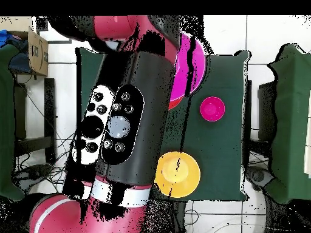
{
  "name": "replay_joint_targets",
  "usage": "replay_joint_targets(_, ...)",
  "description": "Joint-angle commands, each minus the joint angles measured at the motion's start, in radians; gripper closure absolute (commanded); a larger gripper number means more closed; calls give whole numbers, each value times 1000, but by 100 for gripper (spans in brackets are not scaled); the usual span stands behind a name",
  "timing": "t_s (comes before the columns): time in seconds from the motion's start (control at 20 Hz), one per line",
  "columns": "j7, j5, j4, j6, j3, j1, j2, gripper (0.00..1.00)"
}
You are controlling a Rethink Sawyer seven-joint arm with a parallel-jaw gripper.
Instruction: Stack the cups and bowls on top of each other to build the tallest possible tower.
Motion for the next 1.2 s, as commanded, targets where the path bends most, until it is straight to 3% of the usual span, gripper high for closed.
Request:
replay_joint_targets(0.05, -348, -86, 135, -29, 152, 22, -34, 100)
replay_joint_targets(1.2, -440, -101, 183, 38, 195, 26, -56, 100)
